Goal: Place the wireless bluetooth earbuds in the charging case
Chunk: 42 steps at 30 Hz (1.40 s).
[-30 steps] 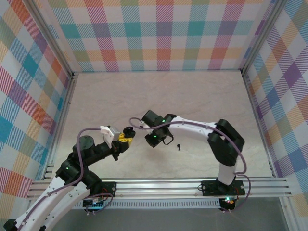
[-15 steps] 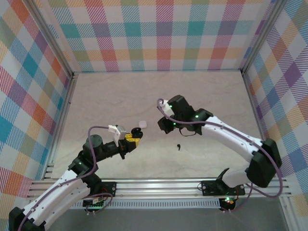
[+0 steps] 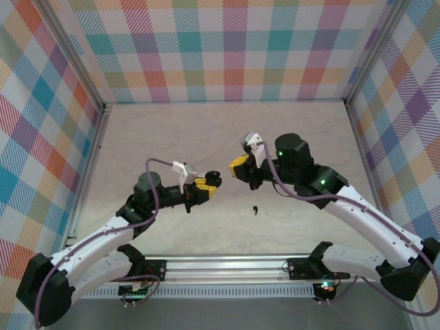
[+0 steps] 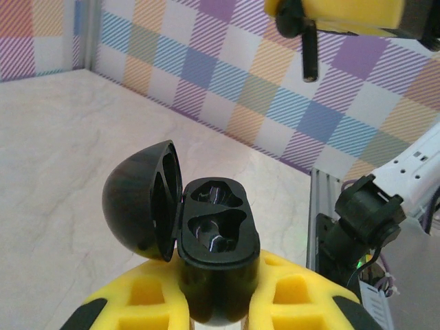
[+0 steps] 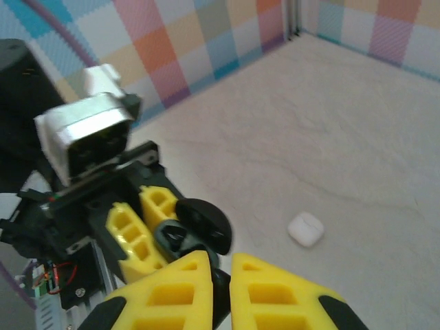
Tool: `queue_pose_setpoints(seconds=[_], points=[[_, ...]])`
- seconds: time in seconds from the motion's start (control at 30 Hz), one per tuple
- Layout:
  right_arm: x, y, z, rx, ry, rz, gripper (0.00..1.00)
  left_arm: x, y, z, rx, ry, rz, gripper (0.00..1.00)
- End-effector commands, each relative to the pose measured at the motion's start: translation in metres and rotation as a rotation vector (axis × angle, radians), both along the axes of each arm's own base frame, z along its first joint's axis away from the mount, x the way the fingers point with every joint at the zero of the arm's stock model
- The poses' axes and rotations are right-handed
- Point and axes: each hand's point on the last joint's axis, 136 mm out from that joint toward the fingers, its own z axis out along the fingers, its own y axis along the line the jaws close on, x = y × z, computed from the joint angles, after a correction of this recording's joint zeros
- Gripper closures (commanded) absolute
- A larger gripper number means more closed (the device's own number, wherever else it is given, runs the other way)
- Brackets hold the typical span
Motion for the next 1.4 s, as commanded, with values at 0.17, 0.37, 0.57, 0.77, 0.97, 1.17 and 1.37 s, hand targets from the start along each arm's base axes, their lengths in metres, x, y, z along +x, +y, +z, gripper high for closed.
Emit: queue_pose_setpoints(seconds=[0.17, 0.37, 0.57, 0.77, 0.97, 1.17, 1.37], points=[[-0.033, 0.017, 0.037, 0.148, -0.128, 0.245, 0.89, -0.019, -0.030, 0.041, -0.042, -0.230, -0.198, 1.00], [-0.047, 0.021, 0.040, 0.197, -0.172, 0.340, 0.89, -0.023, -0.035, 0.048, -0.032, -0.287, -0.232, 1.00], [-0.050, 0.024, 0.029, 0.193, -0.189, 0.380, 0.89, -0.025, -0.036, 0.053, -0.035, -0.302, -0.244, 1.00], [-0.045, 0.026, 0.033, 0.202, -0.233, 0.365, 0.90, -0.027, -0.037, 0.052, -0.028, -0.297, -0.260, 1.00], [-0.040, 0.021, 0.031, 0.153, -0.314, 0.334, 0.91, -0.028, -0.037, 0.051, -0.020, -0.296, -0.262, 1.00], [-0.037, 0.020, 0.016, 0.087, -0.321, 0.342, 0.91, -0.028, -0.037, 0.053, -0.019, -0.295, -0.260, 1.00], [-0.033, 0.024, 0.005, 0.057, -0.317, 0.345, 0.91, -0.028, -0.037, 0.053, -0.020, -0.292, -0.261, 1.00]])
